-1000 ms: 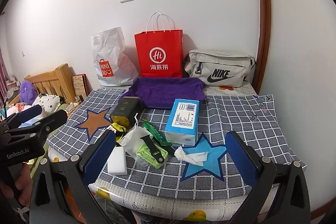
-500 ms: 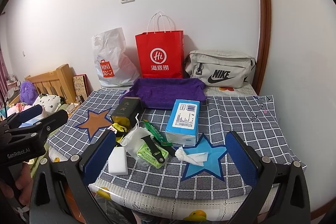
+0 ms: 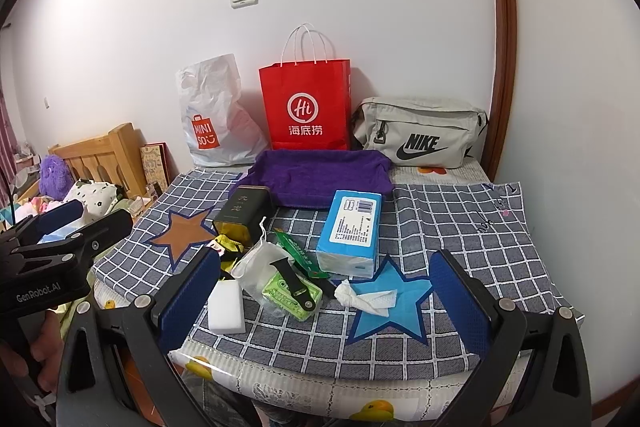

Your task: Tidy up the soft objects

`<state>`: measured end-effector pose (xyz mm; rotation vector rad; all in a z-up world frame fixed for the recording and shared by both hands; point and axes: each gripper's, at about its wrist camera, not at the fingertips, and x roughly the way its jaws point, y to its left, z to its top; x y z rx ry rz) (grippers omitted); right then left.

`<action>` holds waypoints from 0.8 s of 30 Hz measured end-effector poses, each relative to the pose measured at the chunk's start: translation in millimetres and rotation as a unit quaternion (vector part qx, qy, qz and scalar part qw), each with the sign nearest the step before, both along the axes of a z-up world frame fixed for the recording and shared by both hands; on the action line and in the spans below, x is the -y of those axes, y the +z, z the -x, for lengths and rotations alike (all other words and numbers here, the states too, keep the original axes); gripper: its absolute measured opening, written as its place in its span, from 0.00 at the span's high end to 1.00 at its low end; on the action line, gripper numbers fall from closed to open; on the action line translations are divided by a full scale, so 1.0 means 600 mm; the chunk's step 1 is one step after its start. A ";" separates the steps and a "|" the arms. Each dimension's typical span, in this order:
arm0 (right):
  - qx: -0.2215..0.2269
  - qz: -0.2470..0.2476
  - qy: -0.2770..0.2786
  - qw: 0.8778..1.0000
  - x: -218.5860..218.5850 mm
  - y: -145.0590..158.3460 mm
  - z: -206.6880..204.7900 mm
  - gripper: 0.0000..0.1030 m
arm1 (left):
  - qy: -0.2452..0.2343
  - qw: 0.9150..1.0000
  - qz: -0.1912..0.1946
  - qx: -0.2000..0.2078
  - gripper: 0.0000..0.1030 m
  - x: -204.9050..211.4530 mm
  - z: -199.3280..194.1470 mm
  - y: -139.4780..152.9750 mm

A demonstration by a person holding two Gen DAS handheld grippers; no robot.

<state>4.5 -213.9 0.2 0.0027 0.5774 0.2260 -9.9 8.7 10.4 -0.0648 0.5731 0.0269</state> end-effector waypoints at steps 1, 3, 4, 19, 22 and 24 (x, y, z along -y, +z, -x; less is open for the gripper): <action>0.000 0.000 -0.001 1.000 0.000 0.001 0.000 0.00 | -0.001 1.000 0.000 0.000 0.00 0.000 0.000 0.000; 0.001 -0.002 -0.002 1.000 0.000 0.001 0.000 0.01 | -0.006 1.000 0.001 0.001 0.00 0.000 0.000 0.001; 0.001 -0.003 -0.003 1.000 0.001 0.001 0.000 0.00 | -0.005 1.000 0.002 0.001 0.00 -0.001 -0.002 0.001; -0.058 -0.008 -0.005 0.998 0.038 -0.103 -0.081 0.01 | 0.035 0.997 0.009 -0.072 0.00 -0.053 -0.086 -0.098; -0.081 -0.011 -0.008 0.997 0.046 -0.134 -0.102 0.01 | 0.046 0.995 0.006 -0.093 0.00 -0.066 -0.106 -0.128; -0.093 -0.015 -0.008 0.995 0.050 -0.153 -0.115 0.01 | 0.054 0.993 0.005 -0.109 0.00 -0.073 -0.119 -0.148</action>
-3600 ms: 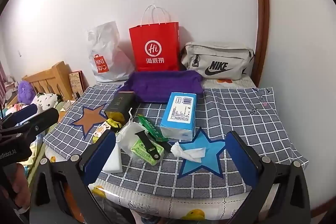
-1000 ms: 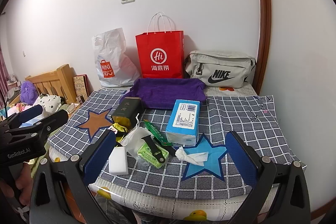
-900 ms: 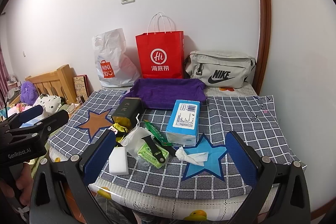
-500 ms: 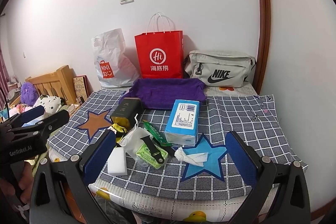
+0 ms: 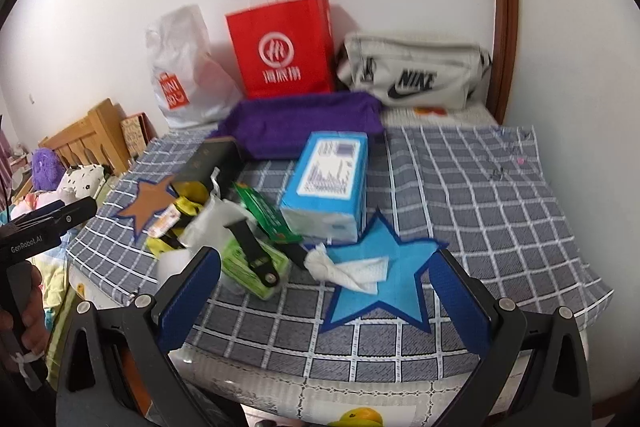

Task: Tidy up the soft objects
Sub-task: 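Grasp the orange-print snack packet with the left tool while the right tool grasps the white tissue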

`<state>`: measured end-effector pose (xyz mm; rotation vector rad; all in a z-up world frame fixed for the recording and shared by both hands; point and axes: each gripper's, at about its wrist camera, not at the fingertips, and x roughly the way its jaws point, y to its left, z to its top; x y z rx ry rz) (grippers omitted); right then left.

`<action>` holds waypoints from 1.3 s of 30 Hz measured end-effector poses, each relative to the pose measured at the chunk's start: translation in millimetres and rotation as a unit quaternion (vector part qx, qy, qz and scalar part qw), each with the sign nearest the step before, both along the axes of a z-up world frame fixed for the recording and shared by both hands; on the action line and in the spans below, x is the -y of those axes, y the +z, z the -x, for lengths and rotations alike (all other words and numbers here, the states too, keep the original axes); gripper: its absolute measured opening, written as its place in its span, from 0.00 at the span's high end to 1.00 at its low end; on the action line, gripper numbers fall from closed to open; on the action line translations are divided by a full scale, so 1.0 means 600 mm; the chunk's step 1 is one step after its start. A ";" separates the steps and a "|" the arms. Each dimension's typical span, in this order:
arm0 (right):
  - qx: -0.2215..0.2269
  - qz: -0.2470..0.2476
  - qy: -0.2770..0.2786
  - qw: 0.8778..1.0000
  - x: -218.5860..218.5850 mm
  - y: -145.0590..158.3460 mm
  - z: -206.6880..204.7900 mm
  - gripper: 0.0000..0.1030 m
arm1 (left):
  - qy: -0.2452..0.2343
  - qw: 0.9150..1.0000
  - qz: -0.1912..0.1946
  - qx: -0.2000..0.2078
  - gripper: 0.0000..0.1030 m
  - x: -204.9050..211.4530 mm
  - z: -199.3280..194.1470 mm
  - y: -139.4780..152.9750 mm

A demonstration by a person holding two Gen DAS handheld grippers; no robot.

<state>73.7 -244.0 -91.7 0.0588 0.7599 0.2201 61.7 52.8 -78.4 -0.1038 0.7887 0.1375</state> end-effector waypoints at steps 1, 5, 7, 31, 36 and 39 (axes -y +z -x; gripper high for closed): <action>-0.004 -0.001 0.000 1.000 0.003 -0.008 -0.005 0.01 | 0.003 1.000 0.000 -0.007 0.00 -0.004 -0.004 -0.008; -0.024 0.005 0.006 1.000 0.005 -0.049 -0.031 0.05 | 0.016 0.999 0.001 -0.033 0.00 -0.020 -0.028 -0.043; -0.036 0.003 0.012 0.999 0.005 -0.069 -0.043 0.06 | 0.020 0.999 0.011 -0.041 0.00 -0.031 -0.038 -0.056; -0.055 0.055 0.084 0.993 -0.057 -0.208 -0.131 0.50 | -0.020 0.993 0.100 -0.064 0.01 -0.068 -0.128 -0.153; -0.056 0.047 0.096 0.993 -0.043 -0.206 -0.130 0.76 | -0.049 0.994 0.070 -0.061 0.01 -0.071 -0.140 -0.162; -0.063 0.031 0.102 0.992 -0.036 -0.201 -0.131 0.77 | -0.082 0.992 0.064 -0.064 0.00 -0.067 -0.147 -0.167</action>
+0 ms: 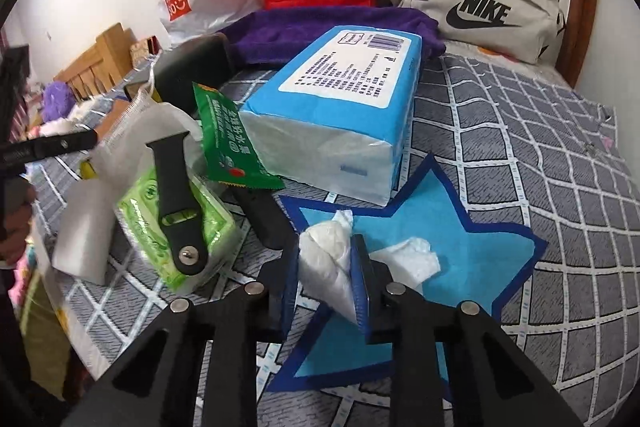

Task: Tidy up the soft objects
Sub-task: 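Grasp the orange-print snack packet with the left tool while the right tool grasps the white tissue, then carry the packet and tissue with both tools over the purple towel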

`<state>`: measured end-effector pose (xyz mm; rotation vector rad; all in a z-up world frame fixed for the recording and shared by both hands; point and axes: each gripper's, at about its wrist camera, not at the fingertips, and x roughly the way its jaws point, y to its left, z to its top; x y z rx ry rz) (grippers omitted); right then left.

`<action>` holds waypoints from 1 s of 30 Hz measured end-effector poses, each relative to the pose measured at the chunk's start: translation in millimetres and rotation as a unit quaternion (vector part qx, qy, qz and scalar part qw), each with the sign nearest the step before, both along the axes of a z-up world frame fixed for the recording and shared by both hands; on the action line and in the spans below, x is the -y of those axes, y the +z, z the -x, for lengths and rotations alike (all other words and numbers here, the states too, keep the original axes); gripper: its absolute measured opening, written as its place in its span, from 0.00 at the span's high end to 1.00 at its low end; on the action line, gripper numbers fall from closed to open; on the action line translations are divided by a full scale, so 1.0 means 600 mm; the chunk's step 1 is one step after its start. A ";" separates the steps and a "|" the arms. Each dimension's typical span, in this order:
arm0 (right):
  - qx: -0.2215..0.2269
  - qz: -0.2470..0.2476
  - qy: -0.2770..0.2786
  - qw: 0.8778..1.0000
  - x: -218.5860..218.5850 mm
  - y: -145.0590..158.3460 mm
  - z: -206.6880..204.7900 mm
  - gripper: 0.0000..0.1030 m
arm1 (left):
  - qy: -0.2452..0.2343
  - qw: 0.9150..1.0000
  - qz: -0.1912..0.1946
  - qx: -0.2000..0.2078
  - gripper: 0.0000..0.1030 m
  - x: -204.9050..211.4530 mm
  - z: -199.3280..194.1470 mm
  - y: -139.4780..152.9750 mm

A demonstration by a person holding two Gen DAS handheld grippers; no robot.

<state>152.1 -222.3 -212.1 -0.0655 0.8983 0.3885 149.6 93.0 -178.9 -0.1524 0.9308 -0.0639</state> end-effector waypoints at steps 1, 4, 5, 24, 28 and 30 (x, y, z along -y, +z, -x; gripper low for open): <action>0.000 0.001 0.000 1.000 -0.001 0.001 -0.001 0.77 | -0.004 1.000 -0.003 -0.001 0.00 0.001 -0.003 -0.001; 0.000 0.005 -0.001 1.000 -0.003 0.005 -0.006 0.77 | -0.009 1.000 -0.017 -0.004 0.00 0.003 -0.016 -0.007; 0.000 0.003 -0.002 1.000 -0.003 0.007 -0.007 0.77 | -0.010 1.000 -0.018 -0.006 0.00 0.002 -0.022 -0.011; -0.011 0.014 -0.015 1.000 -0.007 0.023 -0.017 0.77 | -0.035 0.999 0.019 0.000 0.50 -0.025 -0.008 0.003; -0.010 0.016 -0.017 1.000 -0.004 0.027 -0.008 0.77 | -0.019 0.999 0.030 -0.011 0.50 -0.039 -0.005 0.002; -0.011 0.013 -0.019 1.000 -0.002 0.028 -0.007 0.77 | -0.010 0.999 0.036 -0.012 0.50 -0.046 0.000 0.001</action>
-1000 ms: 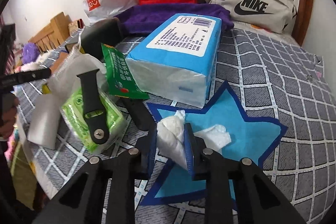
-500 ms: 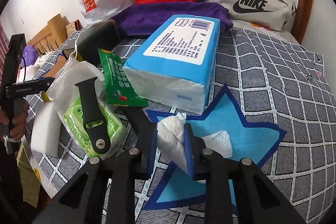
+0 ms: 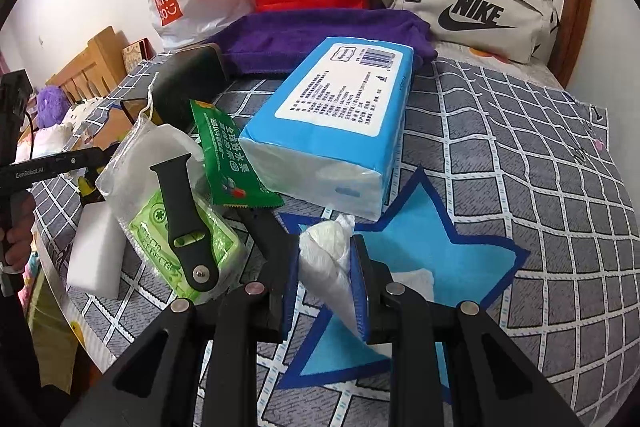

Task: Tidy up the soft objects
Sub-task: 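Carry the packet and tissue with both tools over the purple towel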

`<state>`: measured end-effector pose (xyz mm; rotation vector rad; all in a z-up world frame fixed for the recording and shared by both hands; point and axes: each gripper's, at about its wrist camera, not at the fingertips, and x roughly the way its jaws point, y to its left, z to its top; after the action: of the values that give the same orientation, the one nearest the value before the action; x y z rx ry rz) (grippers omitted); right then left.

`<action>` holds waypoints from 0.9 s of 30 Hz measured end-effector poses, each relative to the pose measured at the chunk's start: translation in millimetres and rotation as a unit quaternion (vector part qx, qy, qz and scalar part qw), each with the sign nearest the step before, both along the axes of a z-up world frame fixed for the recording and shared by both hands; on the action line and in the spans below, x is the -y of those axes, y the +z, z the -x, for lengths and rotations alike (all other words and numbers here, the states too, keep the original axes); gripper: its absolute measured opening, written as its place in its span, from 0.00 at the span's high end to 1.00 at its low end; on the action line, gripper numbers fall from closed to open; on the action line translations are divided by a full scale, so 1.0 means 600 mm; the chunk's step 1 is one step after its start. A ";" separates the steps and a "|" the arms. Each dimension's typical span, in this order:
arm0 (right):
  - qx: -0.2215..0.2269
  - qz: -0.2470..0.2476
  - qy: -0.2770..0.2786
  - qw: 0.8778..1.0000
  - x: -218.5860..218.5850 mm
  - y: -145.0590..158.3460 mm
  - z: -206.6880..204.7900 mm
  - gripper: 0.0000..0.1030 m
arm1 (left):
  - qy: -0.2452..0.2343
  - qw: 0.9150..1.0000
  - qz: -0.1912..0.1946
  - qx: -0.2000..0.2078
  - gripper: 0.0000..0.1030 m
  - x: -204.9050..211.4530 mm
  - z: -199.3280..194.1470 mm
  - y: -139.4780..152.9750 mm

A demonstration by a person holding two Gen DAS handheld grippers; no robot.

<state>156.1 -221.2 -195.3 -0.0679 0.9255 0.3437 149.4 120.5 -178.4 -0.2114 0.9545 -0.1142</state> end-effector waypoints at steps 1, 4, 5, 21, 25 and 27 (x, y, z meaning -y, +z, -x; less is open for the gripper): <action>-0.001 -0.001 -0.001 1.000 0.001 0.000 0.002 0.77 | 0.001 1.000 0.005 0.001 0.50 -0.002 0.002 0.001; 0.000 -0.001 -0.002 1.000 0.002 0.005 0.006 0.77 | -0.001 1.000 0.003 0.012 0.50 -0.001 0.012 0.015; 0.001 -0.002 -0.003 1.000 0.002 0.008 0.008 0.77 | -0.001 1.000 -0.003 0.016 0.50 0.000 0.015 0.021; 0.050 -0.038 -0.005 0.998 0.001 0.127 -0.015 0.77 | 0.054 0.998 0.010 0.024 0.50 0.000 -0.023 0.110; 0.054 -0.045 -0.001 0.998 -0.007 0.157 -0.048 0.77 | 0.059 0.998 0.000 0.025 0.50 0.009 -0.048 0.130; 0.059 -0.045 0.003 0.997 -0.014 0.169 -0.066 0.77 | 0.062 0.998 -0.003 0.026 0.50 0.010 -0.064 0.140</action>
<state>195.7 -212.8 -93.6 -0.0081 0.7927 0.3826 187.6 114.3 -94.1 -0.2598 0.8883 -0.0017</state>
